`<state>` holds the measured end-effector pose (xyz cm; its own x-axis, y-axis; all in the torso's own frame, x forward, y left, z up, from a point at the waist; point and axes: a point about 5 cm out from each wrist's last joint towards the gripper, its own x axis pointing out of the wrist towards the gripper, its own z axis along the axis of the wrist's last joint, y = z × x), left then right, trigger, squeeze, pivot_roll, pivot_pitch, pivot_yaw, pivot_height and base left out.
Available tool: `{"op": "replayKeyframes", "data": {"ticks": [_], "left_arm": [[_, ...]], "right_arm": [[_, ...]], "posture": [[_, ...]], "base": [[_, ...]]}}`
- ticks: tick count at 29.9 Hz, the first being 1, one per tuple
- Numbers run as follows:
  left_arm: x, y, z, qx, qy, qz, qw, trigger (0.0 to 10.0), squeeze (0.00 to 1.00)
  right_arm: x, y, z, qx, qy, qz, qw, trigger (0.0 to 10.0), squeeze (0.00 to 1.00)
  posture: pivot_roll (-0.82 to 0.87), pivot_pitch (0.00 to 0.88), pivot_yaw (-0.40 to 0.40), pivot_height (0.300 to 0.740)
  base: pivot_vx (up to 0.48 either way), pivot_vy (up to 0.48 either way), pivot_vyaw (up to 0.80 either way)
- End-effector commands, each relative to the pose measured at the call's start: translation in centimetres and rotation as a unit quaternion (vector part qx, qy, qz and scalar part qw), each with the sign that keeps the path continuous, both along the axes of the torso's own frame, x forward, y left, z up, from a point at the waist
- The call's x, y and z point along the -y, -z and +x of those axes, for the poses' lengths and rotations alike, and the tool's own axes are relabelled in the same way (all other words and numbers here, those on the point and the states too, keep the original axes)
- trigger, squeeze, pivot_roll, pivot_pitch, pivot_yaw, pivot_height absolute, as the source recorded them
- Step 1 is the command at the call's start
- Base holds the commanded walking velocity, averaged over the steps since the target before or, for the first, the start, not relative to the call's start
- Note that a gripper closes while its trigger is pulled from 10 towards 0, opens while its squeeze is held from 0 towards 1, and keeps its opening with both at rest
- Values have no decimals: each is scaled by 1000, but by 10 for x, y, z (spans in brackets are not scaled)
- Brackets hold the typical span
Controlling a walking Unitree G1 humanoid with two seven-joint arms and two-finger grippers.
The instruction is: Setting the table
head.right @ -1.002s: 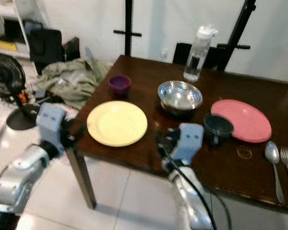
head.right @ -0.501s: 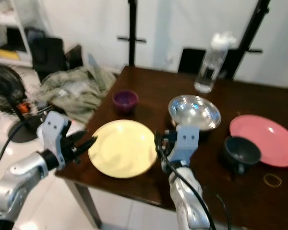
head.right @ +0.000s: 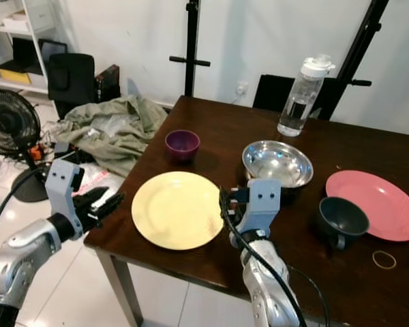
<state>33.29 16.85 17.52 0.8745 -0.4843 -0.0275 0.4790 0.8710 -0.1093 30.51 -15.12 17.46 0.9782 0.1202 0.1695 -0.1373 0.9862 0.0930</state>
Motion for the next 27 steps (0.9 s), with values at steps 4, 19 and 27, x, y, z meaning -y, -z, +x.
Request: {"op": "replayKeyframes", "data": {"ticks": [4, 19, 27], "left_arm": [[0, 6, 8, -38, -9, -51, 998, 10000, 1000], [10, 18, 30, -171, -23, -188, 967, 10000, 0], [35, 16, 26, -206, 44, -208, 955, 10000, 0]], "right_arm": [[-3, 0, -4, -3, -9, 4, 1000, 10000, 0], [-8, -5, -8, 1, -18, 9, 1000, 10000, 0], [-9, -5, -9, -1, -17, 12, 1000, 10000, 0]], "posture": [[68, 186, 60, 740], [55, 241, 83, 740], [55, 245, 91, 740]], "base": [[0, 0, 0], [0, 0, 0], [0, 0, 0]]}}
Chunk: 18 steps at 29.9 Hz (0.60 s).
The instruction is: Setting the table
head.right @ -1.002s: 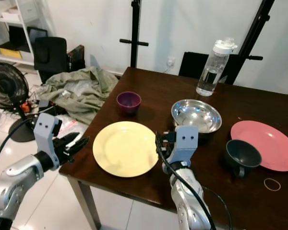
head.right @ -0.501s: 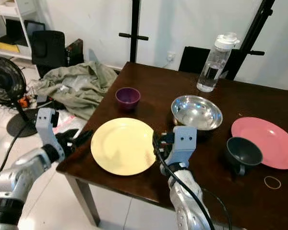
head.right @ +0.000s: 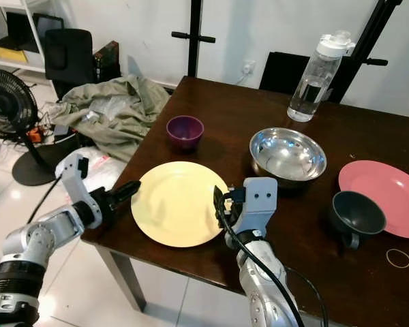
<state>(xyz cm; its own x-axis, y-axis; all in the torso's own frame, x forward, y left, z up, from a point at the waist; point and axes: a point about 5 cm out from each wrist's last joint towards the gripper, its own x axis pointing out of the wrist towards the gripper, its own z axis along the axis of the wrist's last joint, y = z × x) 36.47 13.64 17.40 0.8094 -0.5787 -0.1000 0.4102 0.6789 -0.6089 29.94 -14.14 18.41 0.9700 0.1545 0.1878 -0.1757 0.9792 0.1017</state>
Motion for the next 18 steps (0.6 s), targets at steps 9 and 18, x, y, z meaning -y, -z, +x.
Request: {"op": "replayKeyframes", "data": {"ticks": [9, 18], "left_arm": [[19, 37, -18, -82, 46, 5, 996, 4784, 0], [15, 34, -15, -69, 25, -31, 997, 0, 0]], "right_arm": [[-2, 6, -4, -13, 3, 10, 1000, 10000, 0], [0, 5, -1, -12, 4, 7, 1000, 10000, 0]], "posture": [[52, 240, 99, 740], [48, 219, 90, 740]], "base": [[0, 0, 0], [0, 0, 0]]}}
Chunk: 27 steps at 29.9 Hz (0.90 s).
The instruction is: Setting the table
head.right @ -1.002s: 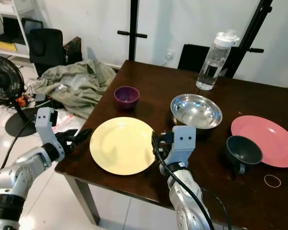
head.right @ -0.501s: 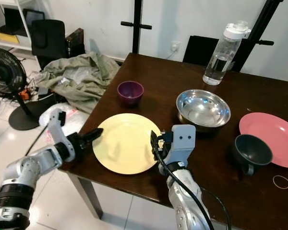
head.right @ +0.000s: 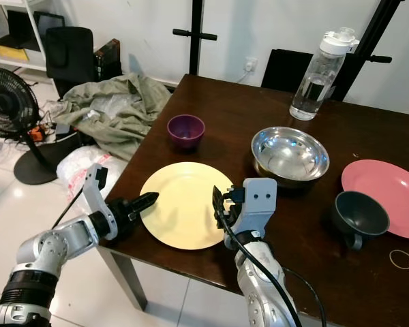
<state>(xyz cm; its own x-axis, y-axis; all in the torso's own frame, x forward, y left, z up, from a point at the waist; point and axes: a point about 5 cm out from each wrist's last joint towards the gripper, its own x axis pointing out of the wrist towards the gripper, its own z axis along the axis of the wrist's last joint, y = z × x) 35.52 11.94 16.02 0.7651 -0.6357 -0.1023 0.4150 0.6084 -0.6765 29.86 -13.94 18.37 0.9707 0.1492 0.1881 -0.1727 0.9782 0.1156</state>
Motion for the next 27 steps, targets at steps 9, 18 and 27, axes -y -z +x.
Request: {"op": "replayKeyframes", "data": {"ticks": [9, 18, 27], "left_arm": [[-1, 14, -7, -24, 4, -12, 1000, 0, 0], [-5, 3, -5, 2, -5, -37, 999, 0, 0], [-17, -37, -12, 96, -11, -99, 990, 10000, 0]], "right_arm": [[3, 4, 2, -7, 3, -1, 1000, 10000, 0], [5, 5, 3, -8, 3, -3, 1000, 10000, 0], [22, -5, 7, 16, 39, 12, 999, 10000, 0]], "posture": [[42, 196, 88, 740], [43, 178, 81, 740], [47, 160, 79, 740]], "base": [[0, 0, 0], [0, 0, 0], [0, 0, 0]]}}
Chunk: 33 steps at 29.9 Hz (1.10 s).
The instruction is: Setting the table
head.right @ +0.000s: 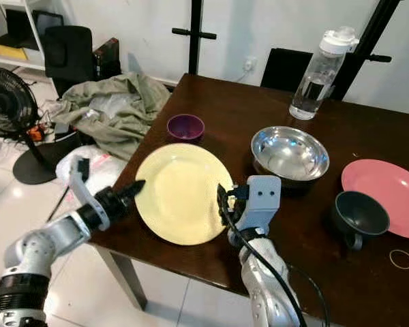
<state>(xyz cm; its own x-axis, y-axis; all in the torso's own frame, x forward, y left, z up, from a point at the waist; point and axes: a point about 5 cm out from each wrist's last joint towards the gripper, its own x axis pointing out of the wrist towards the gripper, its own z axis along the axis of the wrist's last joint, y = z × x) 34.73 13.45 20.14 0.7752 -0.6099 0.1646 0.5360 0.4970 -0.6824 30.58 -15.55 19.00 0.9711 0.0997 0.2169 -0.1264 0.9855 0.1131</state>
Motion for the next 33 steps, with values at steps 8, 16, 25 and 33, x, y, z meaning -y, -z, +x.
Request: {"op": "replayKeyframes", "data": {"ticks": [8, 16, 25, 33], "left_arm": [[-12, -10, -11, 37, 4, -3, 999, 10000, 0], [-27, -41, -19, 93, -1, -39, 995, 10000, 0], [-32, -64, -23, 126, -4, -74, 989, 10000, 0], [-27, -67, -24, 127, 5, -95, 987, 10000, 0]], "right_arm": [[46, -11, -3, 27, 44, 174, 983, 10000, 1000], [43, -3, -15, 23, -92, 367, 925, 10000, 1000], [3, -12, -34, 21, -261, 423, 867, 10000, 0], [-21, -25, -40, 28, -341, 420, 841, 10000, 0]], "posture": [[49, 158, 80, 740], [50, 157, 83, 740], [54, 156, 81, 740], [52, 151, 80, 740]], "base": [[0, 0, 0], [0, 0, 0], [0, 0, 0], [0, 0, 0]]}}
